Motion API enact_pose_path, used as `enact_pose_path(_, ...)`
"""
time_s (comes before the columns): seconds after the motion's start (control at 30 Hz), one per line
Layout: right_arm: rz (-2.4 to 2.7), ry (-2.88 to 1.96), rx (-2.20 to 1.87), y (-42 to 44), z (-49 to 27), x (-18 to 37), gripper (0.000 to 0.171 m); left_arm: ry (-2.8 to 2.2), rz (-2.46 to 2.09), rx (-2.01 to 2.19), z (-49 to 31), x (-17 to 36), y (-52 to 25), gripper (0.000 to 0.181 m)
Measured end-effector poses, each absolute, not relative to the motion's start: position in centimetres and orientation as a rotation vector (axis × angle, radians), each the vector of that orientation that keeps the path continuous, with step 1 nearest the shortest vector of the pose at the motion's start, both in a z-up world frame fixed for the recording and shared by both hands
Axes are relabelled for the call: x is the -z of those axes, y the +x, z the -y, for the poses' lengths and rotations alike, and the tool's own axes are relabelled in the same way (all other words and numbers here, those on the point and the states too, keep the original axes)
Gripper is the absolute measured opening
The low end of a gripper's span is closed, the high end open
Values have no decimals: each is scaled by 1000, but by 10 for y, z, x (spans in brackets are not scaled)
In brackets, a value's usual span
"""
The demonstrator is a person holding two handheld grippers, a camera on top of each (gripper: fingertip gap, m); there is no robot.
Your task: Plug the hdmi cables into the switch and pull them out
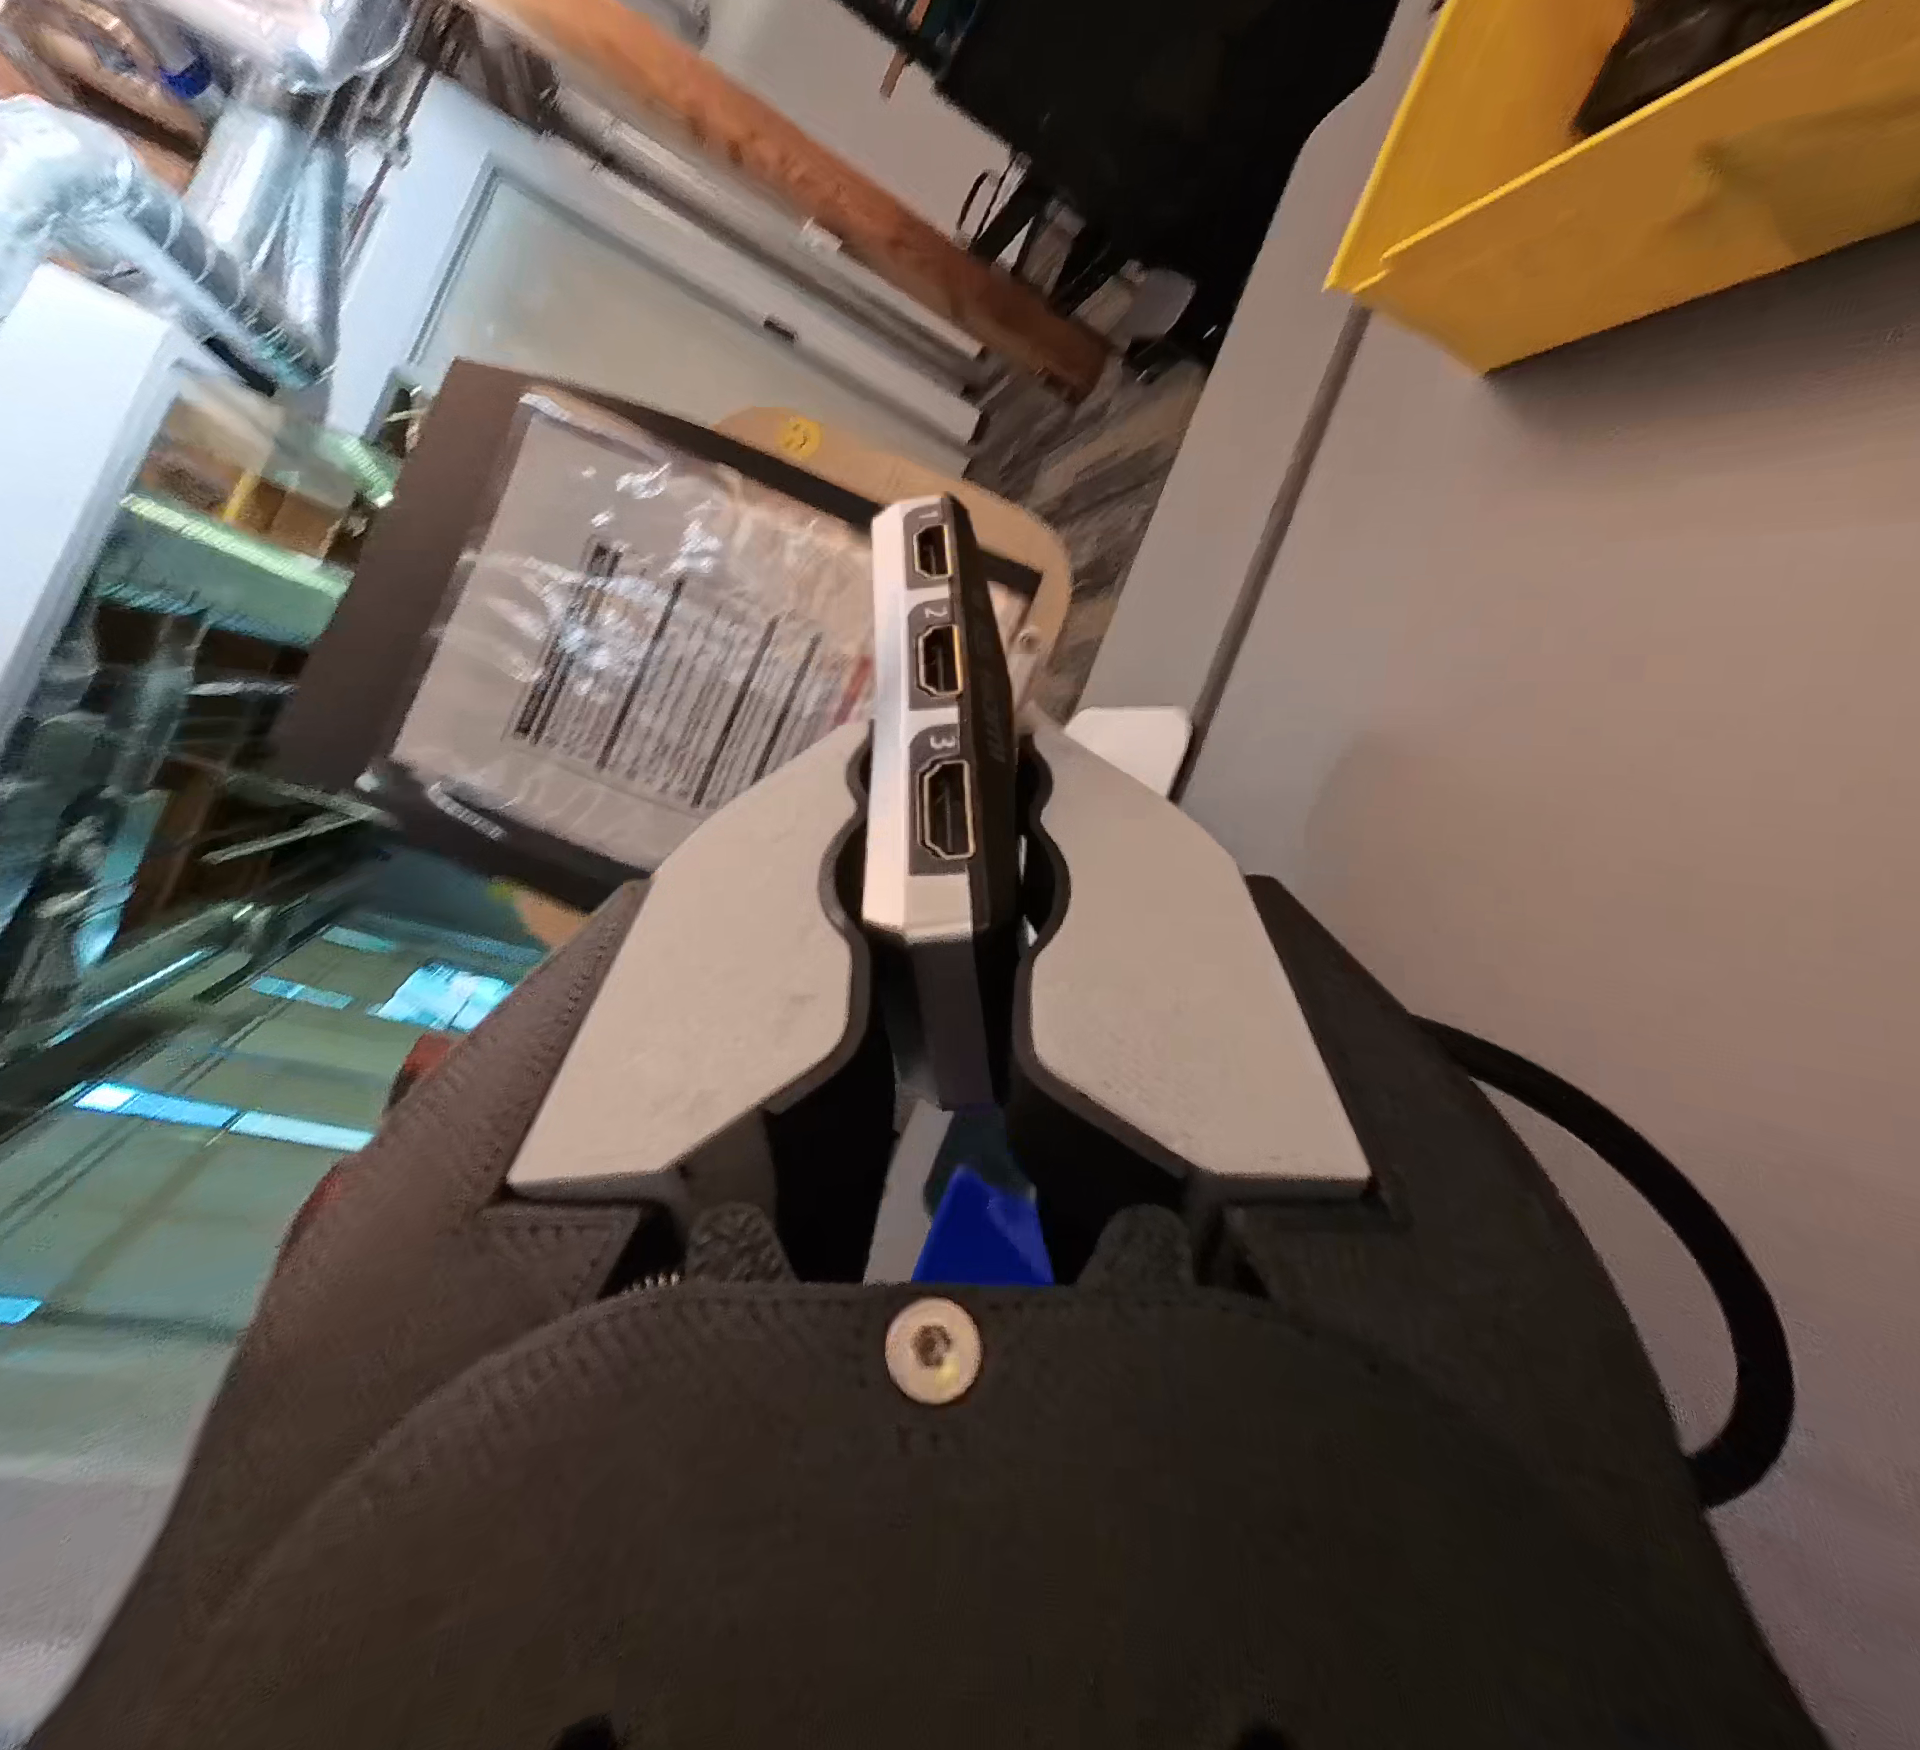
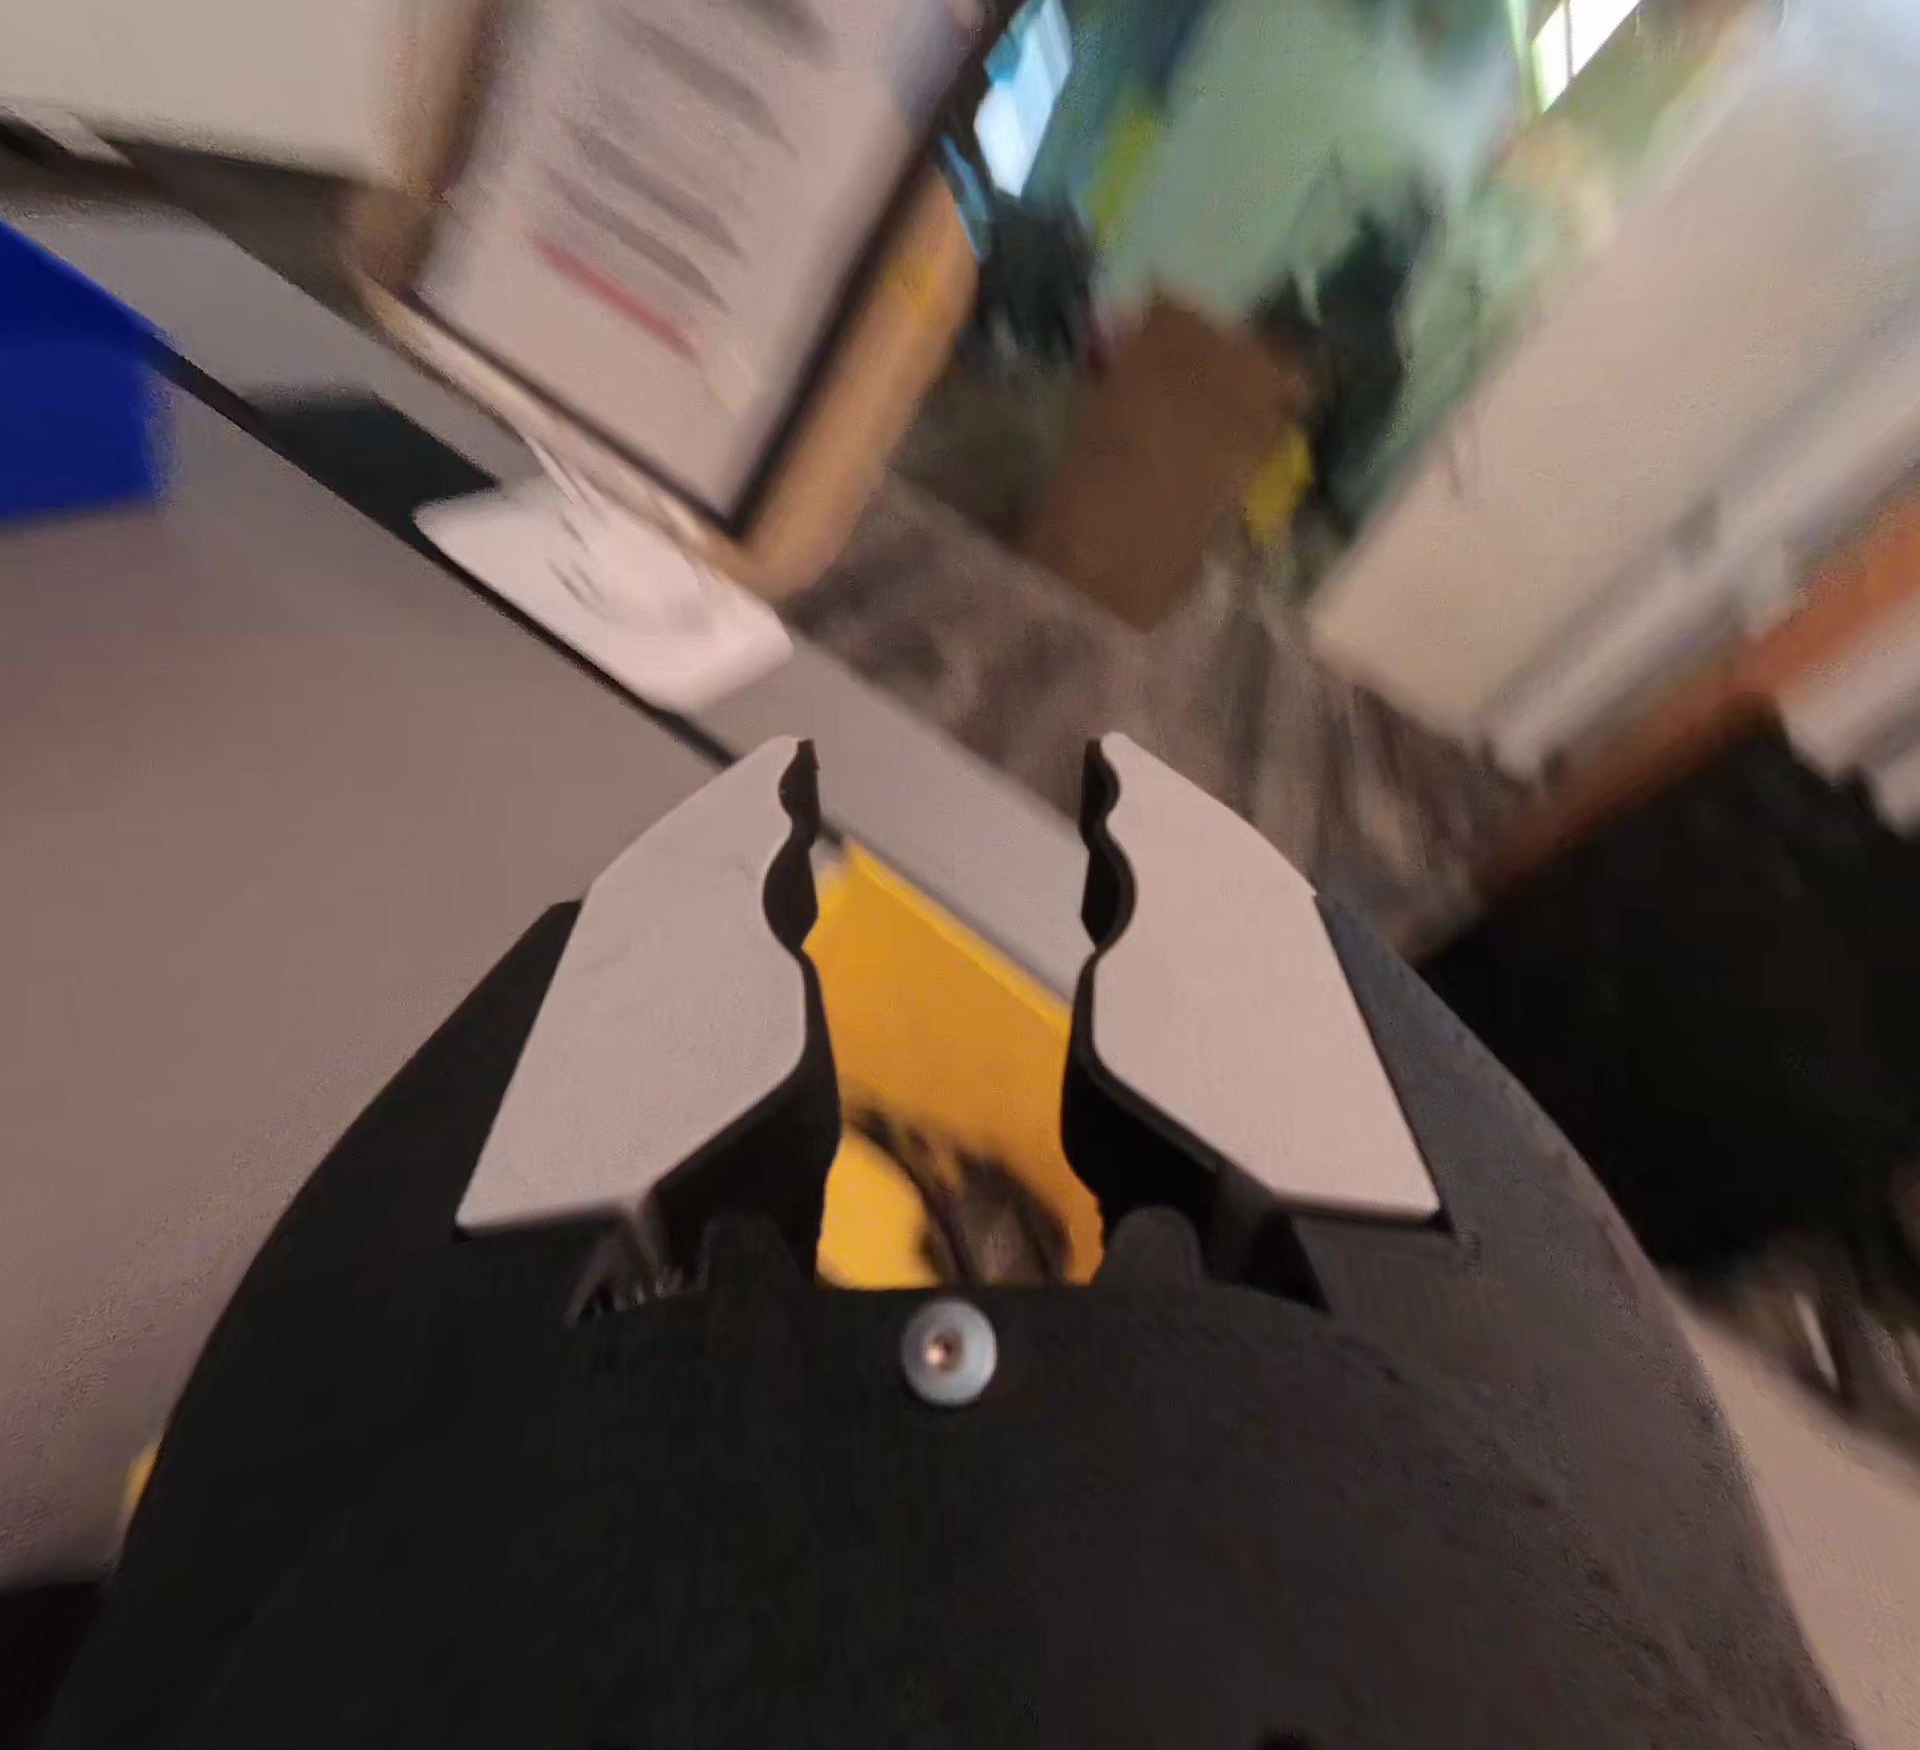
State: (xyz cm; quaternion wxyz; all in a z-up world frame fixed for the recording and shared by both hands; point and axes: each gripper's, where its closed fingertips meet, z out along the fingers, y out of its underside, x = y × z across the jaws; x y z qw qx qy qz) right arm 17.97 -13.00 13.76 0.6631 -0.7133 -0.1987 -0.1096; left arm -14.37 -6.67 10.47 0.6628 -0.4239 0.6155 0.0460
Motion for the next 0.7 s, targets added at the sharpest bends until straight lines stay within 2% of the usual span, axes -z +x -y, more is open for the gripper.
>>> enact_pose_path(0.13,865,-1053,129,38,151,-179,44,-888,-1495,33,89,-97,-133,22)
enact_pose_path(0.3,1321,-994,137,-85,154,-126,44,-806,-1614,50,113,-84,-122,23)
enact_pose_path(0.4,1460,-1033,237,-113,144,-94,43,-759,-1673,81,126,-77,-118,22)
enact_pose_path(0.57,1548,-1105,309,-122,134,-71,24,-718,-1768,110,144,-63,-112,22)
enact_pose_path(0.7,1479,-1227,268,-112,127,-78,22,-794,-1628,127,127,-78,-114,37)
